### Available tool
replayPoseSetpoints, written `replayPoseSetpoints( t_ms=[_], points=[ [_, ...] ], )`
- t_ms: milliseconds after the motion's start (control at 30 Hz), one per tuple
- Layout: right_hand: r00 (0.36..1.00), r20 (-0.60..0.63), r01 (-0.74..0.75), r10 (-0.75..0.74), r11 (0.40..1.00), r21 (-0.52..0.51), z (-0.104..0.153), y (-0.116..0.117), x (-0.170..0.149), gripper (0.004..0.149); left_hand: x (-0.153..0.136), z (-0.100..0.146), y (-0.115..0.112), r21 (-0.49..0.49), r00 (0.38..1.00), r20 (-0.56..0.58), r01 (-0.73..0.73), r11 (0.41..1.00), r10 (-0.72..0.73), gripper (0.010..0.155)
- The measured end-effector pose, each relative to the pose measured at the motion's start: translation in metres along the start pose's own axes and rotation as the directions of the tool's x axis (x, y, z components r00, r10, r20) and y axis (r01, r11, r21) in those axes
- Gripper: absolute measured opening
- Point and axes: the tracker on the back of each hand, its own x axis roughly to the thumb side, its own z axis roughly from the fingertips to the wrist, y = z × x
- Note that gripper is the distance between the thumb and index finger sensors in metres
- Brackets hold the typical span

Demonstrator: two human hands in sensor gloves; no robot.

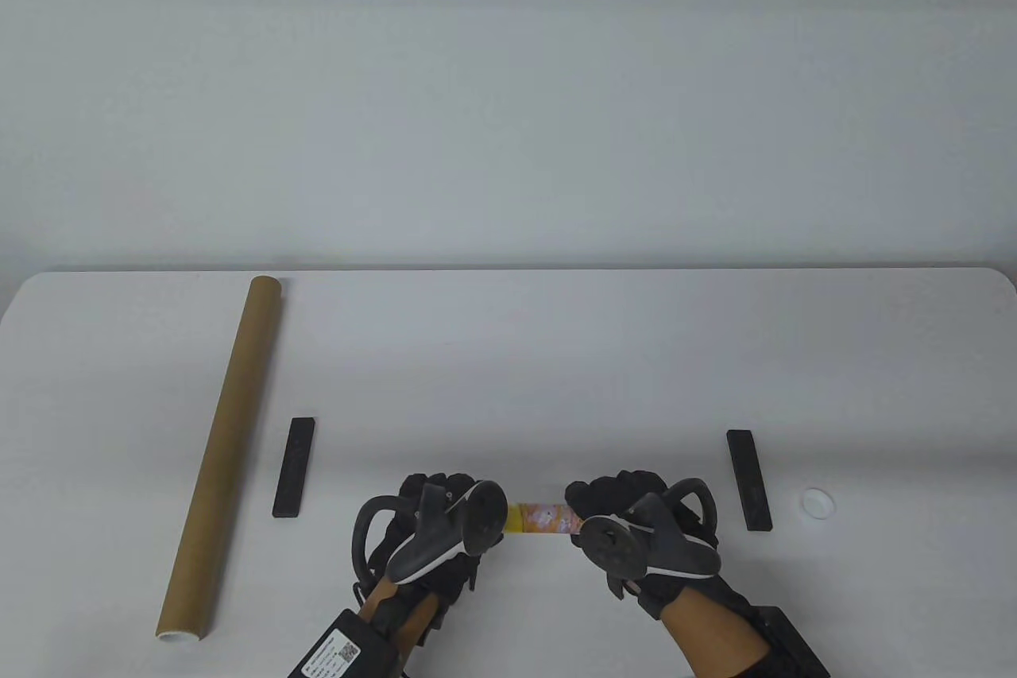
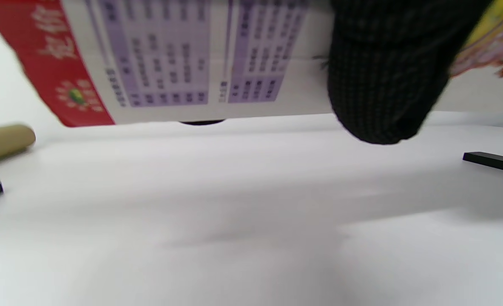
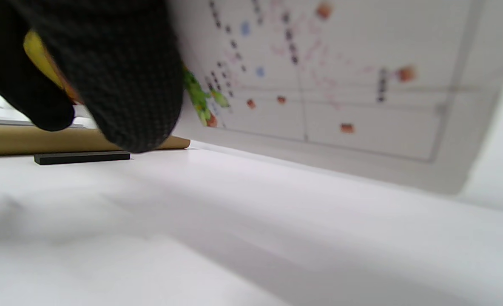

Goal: Roll up map and store in mailing tube

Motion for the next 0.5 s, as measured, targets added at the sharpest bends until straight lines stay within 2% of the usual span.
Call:
replayPoseSetpoints(
  t_ms=[133, 233, 333, 400, 500],
  points=[
    [0.997, -0.020, 0.077, -0.077, 0.997, 0.013, -0.0006, 0.0005, -0.0052, 0.056, 0.0041, 0.0050, 0.0047, 0.124, 0.997, 0.008, 0.072, 0.990, -0.073, 0.054],
    [0.995, -0.023, 0.102, -0.101, 0.995, 0.020, -0.0007, 0.0010, -0.0069, 0.056, 0.0046, 0.0058, 0.0054, 0.157, 0.996, 0.017, 0.081, 0.984, -0.085, 0.052],
    [0.995, -0.014, 0.100, -0.100, 0.995, 0.024, 0.0000, 0.0009, -0.0060, 0.057, 0.0033, 0.0035, 0.0065, 0.097, 0.998, 0.020, 0.057, 0.994, -0.060, 0.048],
    [0.998, -0.009, 0.057, -0.057, 0.998, -0.006, 0.0008, 0.0005, -0.0034, 0.059, 0.0027, 0.0020, 0.0066, 0.080, 0.998, 0.017, 0.054, 0.995, -0.056, 0.046],
    [1.000, -0.003, -0.016, 0.015, 0.999, -0.040, 0.0024, -0.0010, 0.0006, 0.064, -0.0006, -0.0013, 0.0041, -0.005, 1.000, 0.001, -0.003, 1.000, 0.003, 0.046]
  ],
)
